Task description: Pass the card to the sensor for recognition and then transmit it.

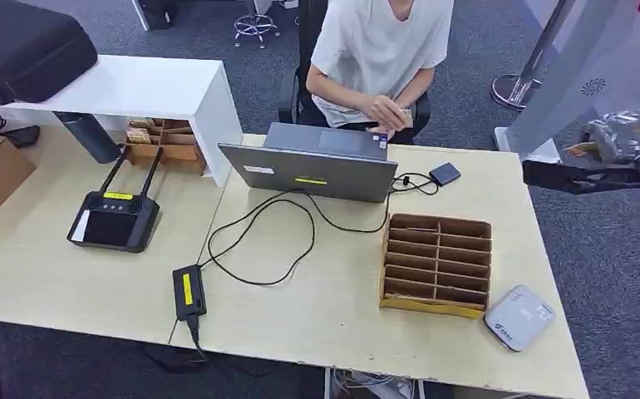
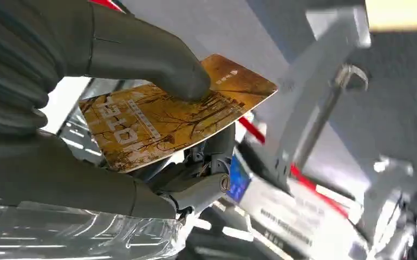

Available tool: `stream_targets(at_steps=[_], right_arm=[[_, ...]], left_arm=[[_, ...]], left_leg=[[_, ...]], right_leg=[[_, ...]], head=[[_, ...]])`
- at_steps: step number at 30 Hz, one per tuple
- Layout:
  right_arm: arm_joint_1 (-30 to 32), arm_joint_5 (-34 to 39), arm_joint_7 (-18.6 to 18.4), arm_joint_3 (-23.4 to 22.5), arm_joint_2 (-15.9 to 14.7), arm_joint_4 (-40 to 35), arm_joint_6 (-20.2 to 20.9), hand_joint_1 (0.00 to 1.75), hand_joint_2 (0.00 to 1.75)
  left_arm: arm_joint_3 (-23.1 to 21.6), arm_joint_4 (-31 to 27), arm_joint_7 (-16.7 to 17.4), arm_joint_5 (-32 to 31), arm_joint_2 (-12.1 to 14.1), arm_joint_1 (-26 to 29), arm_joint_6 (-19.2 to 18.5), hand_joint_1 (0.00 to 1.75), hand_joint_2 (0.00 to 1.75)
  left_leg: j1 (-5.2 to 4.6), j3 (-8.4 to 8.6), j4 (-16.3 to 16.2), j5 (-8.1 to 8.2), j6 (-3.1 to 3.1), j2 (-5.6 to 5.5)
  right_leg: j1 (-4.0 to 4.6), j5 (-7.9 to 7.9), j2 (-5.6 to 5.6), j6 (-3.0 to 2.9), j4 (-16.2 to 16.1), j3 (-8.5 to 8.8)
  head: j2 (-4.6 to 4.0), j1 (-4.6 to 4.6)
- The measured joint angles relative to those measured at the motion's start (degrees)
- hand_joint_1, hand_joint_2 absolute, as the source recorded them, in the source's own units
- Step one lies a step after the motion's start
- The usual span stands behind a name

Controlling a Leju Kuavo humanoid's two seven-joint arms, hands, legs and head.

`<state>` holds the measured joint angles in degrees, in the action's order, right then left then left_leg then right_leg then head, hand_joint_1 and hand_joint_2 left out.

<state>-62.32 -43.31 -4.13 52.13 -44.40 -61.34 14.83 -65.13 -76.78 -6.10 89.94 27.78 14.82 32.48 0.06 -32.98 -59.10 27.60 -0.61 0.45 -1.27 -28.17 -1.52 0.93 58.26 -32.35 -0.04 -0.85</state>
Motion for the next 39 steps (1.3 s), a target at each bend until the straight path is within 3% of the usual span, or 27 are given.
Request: stream_targets(at_steps=[4, 7, 15, 17, 19, 22, 26, 30, 39], right_arm=[[-0.4, 6.1, 0.1, 1.3, -4.6, -5.1, 6.7, 1.75, 1.75], [-1.1, 9.5, -0.1, 2.5, -7.1, -8.1, 9.2, 1.75, 1.75], [-1.3, 9.7, -0.3, 2.7, -7.1, -8.3, 9.4, 1.75, 1.75], [-2.9, 13.0, -1.7, 5.1, -8.7, -11.0, 11.7, 1.75, 1.75], [-6.9, 18.8, -3.1, 10.6, -10.9, -15.3, 13.9, 1.75, 1.75], [-7.0, 20.3, -3.4, 12.7, -12.2, -16.9, 10.9, 1.75, 1.75], [-3.3, 21.1, -3.4, 13.9, -14.1, -18.2, 2.3, 1.75, 1.75], [1.9, 20.4, -4.0, 14.0, -14.7, -18.5, -1.0, 1.75, 1.75], [18.0, 15.3, -4.8, 6.1, -14.8, -18.7, -5.6, 1.75, 1.75]], left_arm=[[0.0, 0.0, -0.6, 0.1, 0.0, 0.1, 0.0, 0.0, 1.75], [0.0, 0.0, -1.0, 0.1, 0.0, 0.2, -0.1, 0.0, 1.75], [0.0, 0.0, -1.1, 0.1, 0.0, 0.2, -0.2, 0.0, 1.75], [0.4, 0.1, -0.2, 0.1, 0.0, 0.4, -1.2, 0.0, 1.75], [2.8, 1.6, 0.7, 0.0, -1.0, 1.6, -4.3, 0.0, 1.75], [3.4, 2.1, 1.0, 0.0, -1.3, 1.9, -4.5, 0.0, 1.75], [3.7, 2.3, 1.0, 0.0, -1.5, 2.1, -4.7, 0.0, 1.75], [3.8, 2.6, 1.1, 0.0, -1.7, 2.0, -5.2, 0.0, 1.75], [3.8, 3.0, 1.3, 0.0, -1.9, 2.0, -5.3, 0.0, 1.75]], left_leg=[[0.01, -0.07, 0.0, 0.0, 0.0, -0.05], [0.01, -0.1, 0.0, 0.01, 0.01, -0.02], [0.01, -0.09, 0.0, 0.01, 0.01, 0.0], [0.01, -0.06, 0.0, 0.0, 0.0, 0.07], [0.01, -0.04, 0.0, 0.0, 0.0, 0.14], [0.01, -0.08, 0.0, 0.0, 0.0, 0.03], [0.02, -0.08, 0.0, 0.0, 0.0, 0.02], [0.01, -0.06, 0.0, 0.03, 0.04, 0.07], [0.02, -0.12, 0.0, 0.04, 0.05, -0.04]], right_leg=[[0.01, 0.0, -0.07, 0.0, 0.0, 0.0], [0.01, 0.0, -0.02, 0.0, 0.0, -0.01], [0.01, 0.0, 0.01, 0.0, 0.0, -0.02], [0.01, 0.03, 0.05, -0.04, 0.0, -0.05], [0.01, 0.06, 0.13, -0.03, 0.0, -0.07], [0.01, 0.05, -0.02, -0.02, 0.0, -0.06], [0.03, 0.05, -0.03, -0.02, 0.0, 0.0], [0.0, 0.06, 0.05, -0.01, 0.0, -0.01], [0.0, 0.05, -0.07, -0.01, 0.0, -0.02]], head=[[0.0, 0.04], [0.0, 0.04], [0.0, 0.07], [0.0, 0.04], [0.0, 0.02], [0.0, 0.09], [0.0, 0.05], [0.0, 0.02], [0.0, 0.04]])
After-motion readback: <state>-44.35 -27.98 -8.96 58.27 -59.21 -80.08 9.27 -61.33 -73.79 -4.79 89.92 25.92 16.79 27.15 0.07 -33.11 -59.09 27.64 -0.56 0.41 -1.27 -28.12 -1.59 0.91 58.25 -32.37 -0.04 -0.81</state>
